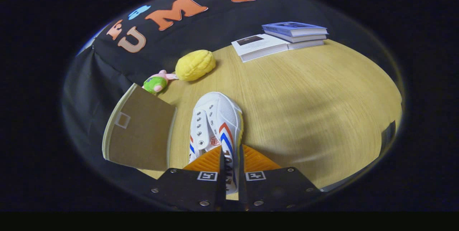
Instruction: Open the storage box then place both shoes into the box .Put the left shoe in first, then the right shoe, with the right side of both shoes facing outward in a uniform manner.
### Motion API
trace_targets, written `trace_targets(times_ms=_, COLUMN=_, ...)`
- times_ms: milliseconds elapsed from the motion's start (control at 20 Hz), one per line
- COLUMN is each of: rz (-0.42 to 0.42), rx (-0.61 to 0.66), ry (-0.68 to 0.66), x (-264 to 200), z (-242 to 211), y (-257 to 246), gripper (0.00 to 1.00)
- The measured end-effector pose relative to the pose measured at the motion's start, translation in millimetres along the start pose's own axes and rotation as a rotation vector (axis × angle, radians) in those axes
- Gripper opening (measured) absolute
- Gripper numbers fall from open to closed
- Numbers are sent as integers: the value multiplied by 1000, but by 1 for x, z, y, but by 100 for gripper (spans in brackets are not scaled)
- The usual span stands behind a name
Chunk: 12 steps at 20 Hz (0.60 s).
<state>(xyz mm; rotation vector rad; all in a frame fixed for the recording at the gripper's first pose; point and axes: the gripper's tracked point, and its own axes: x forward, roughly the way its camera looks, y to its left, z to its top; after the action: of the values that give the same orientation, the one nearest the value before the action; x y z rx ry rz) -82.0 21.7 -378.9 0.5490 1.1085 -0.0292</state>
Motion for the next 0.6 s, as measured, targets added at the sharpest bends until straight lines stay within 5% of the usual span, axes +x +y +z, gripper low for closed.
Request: trace_targets(times_ms=600, rz=187, rx=-56, ry=-173, x=-39, z=74, y=139, gripper=14)
